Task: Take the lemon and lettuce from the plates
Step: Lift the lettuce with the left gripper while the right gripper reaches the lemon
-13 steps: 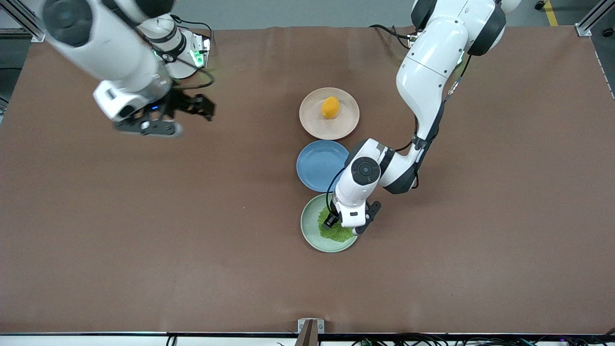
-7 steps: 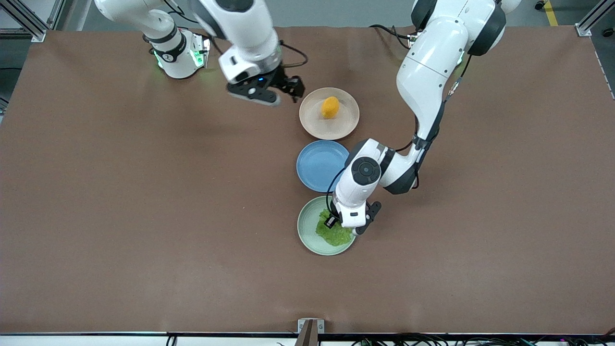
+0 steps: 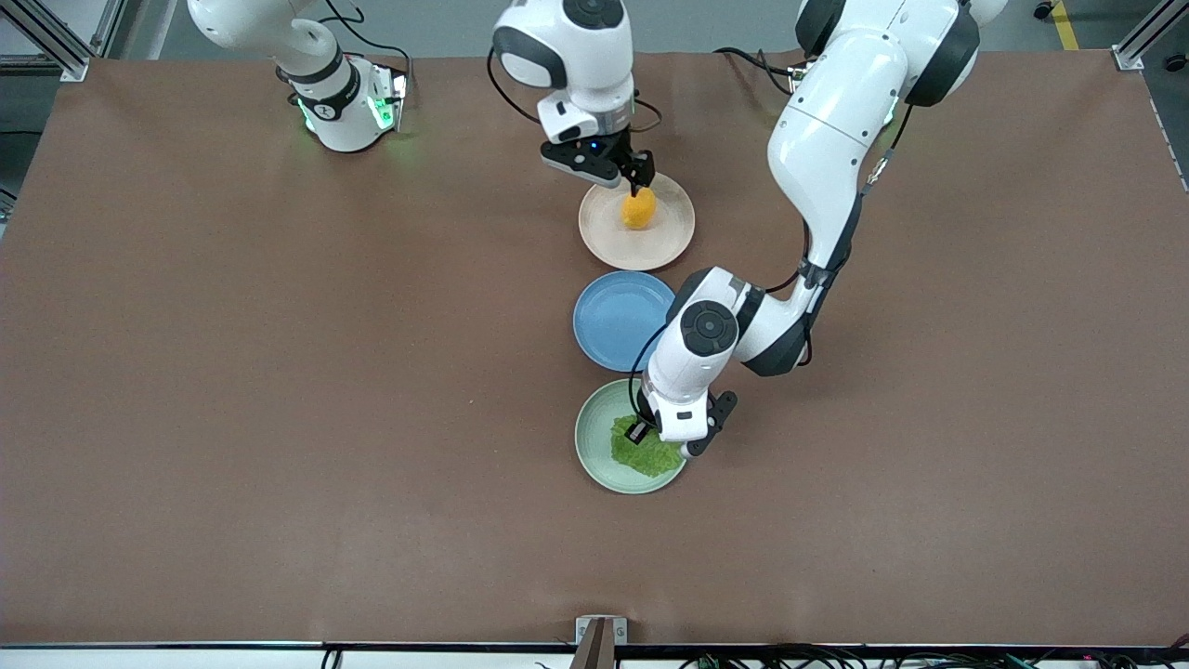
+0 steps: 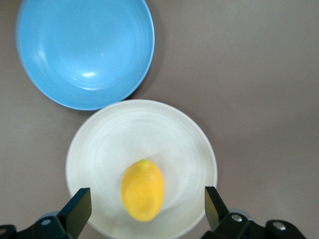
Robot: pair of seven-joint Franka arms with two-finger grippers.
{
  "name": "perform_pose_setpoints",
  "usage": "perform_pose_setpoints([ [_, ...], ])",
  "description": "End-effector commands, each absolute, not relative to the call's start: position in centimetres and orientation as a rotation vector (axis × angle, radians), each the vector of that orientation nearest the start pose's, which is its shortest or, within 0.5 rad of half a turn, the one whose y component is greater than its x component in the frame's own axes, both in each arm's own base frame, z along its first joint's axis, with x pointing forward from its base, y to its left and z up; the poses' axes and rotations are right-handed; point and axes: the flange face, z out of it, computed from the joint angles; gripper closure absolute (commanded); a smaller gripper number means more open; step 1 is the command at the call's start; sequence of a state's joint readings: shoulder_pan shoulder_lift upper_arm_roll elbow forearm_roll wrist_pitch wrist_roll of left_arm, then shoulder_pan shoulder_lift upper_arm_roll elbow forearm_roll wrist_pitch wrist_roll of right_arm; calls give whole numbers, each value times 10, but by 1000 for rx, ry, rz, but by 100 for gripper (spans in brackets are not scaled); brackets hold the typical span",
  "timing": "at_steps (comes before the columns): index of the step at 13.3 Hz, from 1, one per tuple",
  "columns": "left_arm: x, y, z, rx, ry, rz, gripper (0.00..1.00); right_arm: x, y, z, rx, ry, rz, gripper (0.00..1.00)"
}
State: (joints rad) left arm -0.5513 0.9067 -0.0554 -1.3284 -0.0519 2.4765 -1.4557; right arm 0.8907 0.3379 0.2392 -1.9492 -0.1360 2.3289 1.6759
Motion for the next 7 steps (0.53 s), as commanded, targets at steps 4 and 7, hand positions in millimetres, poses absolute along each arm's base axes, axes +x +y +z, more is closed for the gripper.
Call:
perform_pose_setpoints([
  [4,640,-368,355,-2974,-1428,-4,99,269,604,226,-3074,708,-137,0],
  [7,631,-312,399,-3013,-1260,121,99,258,608,211,-3090,709,-128,0],
])
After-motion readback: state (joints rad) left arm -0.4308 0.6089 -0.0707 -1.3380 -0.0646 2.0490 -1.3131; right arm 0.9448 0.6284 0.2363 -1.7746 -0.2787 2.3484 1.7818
